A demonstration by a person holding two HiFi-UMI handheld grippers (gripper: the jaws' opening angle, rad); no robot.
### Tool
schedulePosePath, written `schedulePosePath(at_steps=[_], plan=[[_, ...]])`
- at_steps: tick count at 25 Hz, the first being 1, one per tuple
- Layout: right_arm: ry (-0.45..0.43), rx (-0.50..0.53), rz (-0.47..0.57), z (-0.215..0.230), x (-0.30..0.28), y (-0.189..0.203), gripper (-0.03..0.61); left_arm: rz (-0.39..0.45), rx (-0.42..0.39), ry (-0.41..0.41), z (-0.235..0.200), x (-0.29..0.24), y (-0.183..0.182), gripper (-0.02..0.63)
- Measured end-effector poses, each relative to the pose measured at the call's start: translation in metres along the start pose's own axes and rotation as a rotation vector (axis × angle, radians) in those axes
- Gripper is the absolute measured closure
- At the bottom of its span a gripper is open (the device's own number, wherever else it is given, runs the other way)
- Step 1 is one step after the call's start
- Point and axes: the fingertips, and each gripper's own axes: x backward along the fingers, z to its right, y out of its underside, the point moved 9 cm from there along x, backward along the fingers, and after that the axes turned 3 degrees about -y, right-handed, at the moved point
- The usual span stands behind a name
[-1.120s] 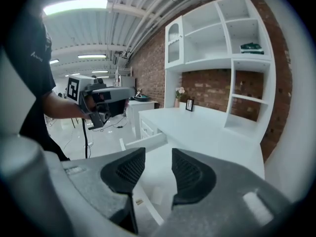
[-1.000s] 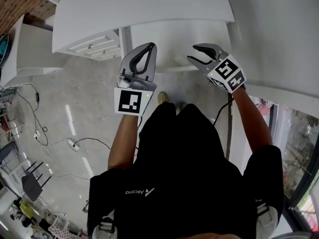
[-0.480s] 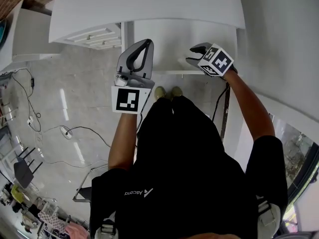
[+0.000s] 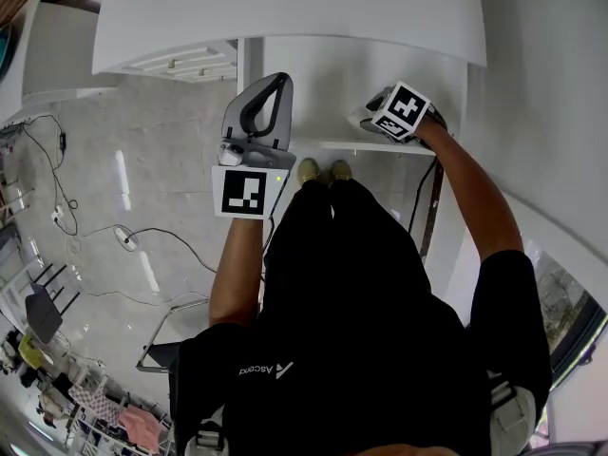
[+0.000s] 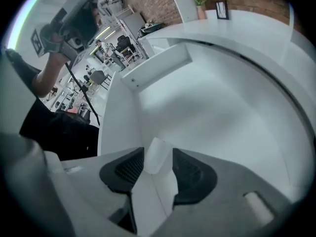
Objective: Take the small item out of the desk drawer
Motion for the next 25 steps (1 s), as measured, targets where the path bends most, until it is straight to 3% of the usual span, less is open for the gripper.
schedulePosePath(at_steps=[11, 18, 25], plan=[[-0.136, -0.075, -0.146, 0.013, -0.039, -0.004, 0.387, -0.039, 0.015, -0.021, -0.016, -0.011, 0.01, 0.615], [-0.14, -0.084, -0.197, 0.01, -0.048, -0.006, 0.387, -0.055, 0.023, -0.027, -0.019, -0.008, 0.012, 0.615], [-0.114, -0.053, -0.176, 0.009, -0.042, -0.003, 0.416, -0.057, 0.02, -0.015, -0.016, -0.006, 0.011, 0.615]])
